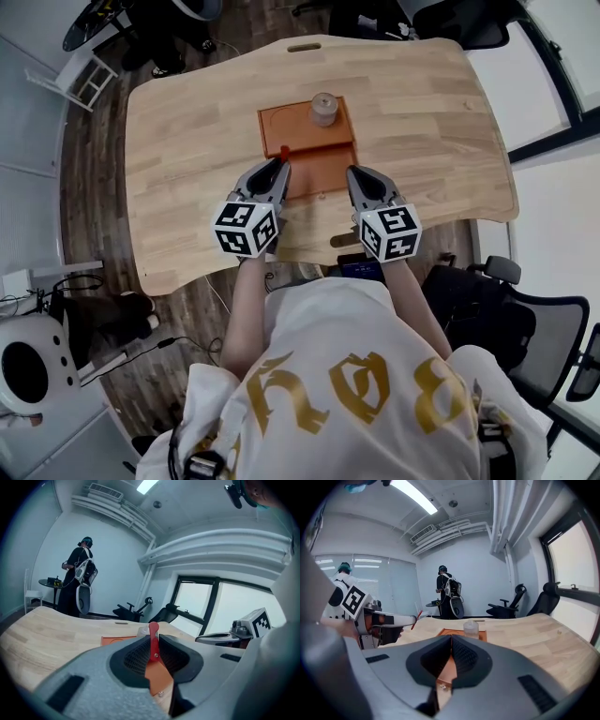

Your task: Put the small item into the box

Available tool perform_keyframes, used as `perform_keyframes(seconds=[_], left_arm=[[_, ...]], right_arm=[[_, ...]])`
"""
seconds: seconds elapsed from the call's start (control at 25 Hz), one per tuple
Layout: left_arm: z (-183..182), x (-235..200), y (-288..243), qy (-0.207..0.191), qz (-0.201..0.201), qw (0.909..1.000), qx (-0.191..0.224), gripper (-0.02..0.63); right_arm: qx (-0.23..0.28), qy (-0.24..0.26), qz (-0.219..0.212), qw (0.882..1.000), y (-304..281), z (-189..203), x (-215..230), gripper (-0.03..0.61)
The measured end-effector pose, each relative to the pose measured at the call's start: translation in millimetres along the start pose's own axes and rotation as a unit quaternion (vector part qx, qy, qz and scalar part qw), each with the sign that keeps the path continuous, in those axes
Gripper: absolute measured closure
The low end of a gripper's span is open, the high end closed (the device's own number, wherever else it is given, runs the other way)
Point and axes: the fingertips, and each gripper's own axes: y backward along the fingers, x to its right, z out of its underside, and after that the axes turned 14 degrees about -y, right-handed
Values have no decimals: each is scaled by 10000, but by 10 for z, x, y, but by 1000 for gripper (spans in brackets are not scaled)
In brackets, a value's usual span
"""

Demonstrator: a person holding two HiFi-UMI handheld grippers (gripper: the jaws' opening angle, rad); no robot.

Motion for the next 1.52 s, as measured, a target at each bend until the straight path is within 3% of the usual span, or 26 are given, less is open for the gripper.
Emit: perform_keyframes(seconds=[0.36, 1.08, 1.28, 1.52], left_arm=[[-59, 111, -3, -485, -11, 9988, 72, 555], [-96, -7, -97, -436, -71, 9990, 22, 555], [-130, 49, -167, -425, 168, 9988, 159, 555], [76, 84, -288, -570, 285, 9977, -250, 555]], right_arm=[[-20, 55, 113, 9999, 145, 69, -2, 566], [-15, 166, 51, 9998, -36, -31, 64, 566], [-42, 89, 69, 9999, -113, -43, 137, 566], [-258, 20, -18, 9997, -276, 59, 157, 566]])
